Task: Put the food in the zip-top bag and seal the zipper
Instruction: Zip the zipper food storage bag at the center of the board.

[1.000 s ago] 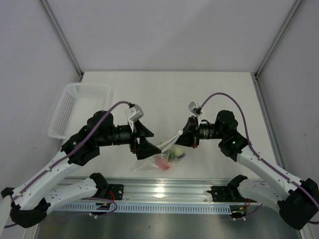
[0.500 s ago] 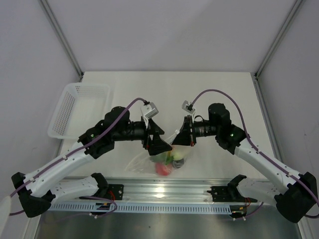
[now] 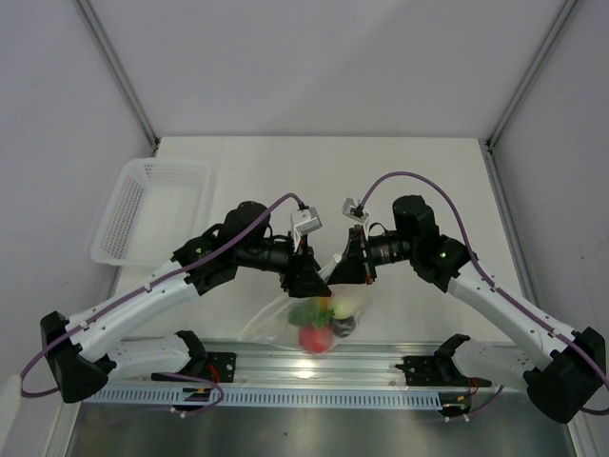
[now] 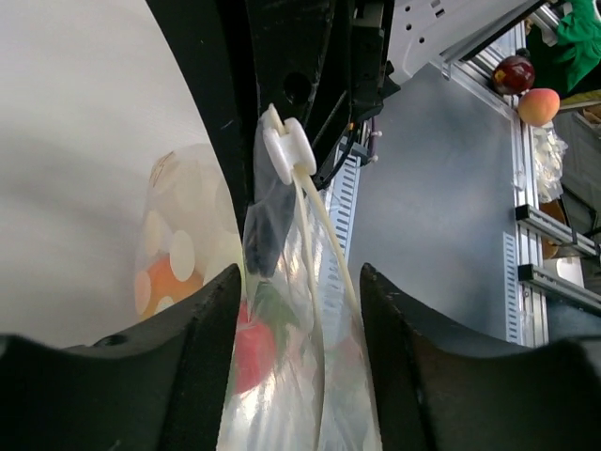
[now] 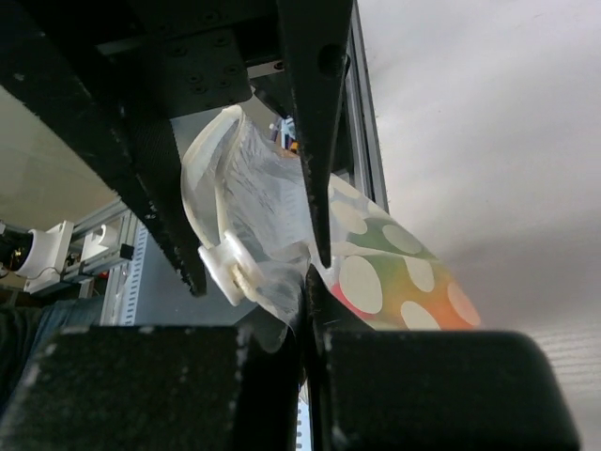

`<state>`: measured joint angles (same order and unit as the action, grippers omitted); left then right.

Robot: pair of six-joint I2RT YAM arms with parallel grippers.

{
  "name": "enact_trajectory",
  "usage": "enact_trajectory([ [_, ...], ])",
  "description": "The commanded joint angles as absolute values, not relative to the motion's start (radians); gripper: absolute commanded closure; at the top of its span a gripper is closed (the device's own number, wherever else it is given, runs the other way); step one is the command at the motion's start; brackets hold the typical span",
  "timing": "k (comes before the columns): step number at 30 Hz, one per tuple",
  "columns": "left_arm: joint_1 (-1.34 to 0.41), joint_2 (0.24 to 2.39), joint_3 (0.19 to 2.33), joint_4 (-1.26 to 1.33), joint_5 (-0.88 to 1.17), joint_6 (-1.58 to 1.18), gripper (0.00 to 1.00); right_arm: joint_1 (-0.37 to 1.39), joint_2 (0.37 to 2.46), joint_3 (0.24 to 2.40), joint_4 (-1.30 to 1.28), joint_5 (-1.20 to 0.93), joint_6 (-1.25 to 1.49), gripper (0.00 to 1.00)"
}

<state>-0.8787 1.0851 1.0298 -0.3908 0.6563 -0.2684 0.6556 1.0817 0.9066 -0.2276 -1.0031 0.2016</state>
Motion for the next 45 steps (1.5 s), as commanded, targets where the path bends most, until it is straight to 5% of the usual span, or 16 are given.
enact_trajectory([
  [1,-0.876,1.055,1.020,-0.393,0.698,-0.250,0.45,0.660,1.075,0.957,-0.248,-1.031,0.160,1.00],
  [6,-0.870,1.045,1.016,-0.423,0.689,-0.247,0.77,0.660,1.071,0.963,-0.253,-1.045,0.147,1.00],
  [10,-0.865,1.025,1.011,-0.442,0.663,-0.239,0.99,0.657,1.054,0.963,-0.250,-1.058,0.147,0.84],
  [16,-0.857,0.985,0.988,-0.425,0.643,-0.248,1.00,0.655,1.054,0.963,-0.229,-1.123,0.150,0.61],
  [24,-0.856,0.973,0.980,-0.410,0.681,-0.253,1.00,0.653,1.075,0.965,-0.147,-1.174,0.196,0.59],
  [32,-0.856,0.973,0.963,-0.388,0.707,-0.264,0.99,0.653,1.118,0.966,-0.065,-1.181,0.248,0.73],
  [35,-0.856,0.973,0.959,-0.391,0.701,-0.261,0.99,0.655,1.123,0.965,-0.054,-1.175,0.262,0.86],
  [36,-0.856,0.973,0.959,-0.394,0.696,-0.261,0.99,0.658,1.123,0.963,-0.057,-1.163,0.265,1.00],
  [41,-0.853,0.971,0.963,-0.414,0.643,-0.261,0.99,0.681,1.088,0.960,-0.117,-0.982,0.242,1.00],
  [43,-0.845,0.971,0.962,-0.405,0.635,-0.271,0.83,0.693,1.075,0.954,-0.132,-0.939,0.236,1.00],
  [44,-0.844,0.968,0.957,-0.396,0.634,-0.284,0.60,0.696,1.075,0.954,-0.138,-0.925,0.229,1.00],
  [45,-0.844,0.962,0.956,-0.381,0.647,-0.287,0.54,0.701,1.075,0.954,-0.143,-0.922,0.226,1.00],
])
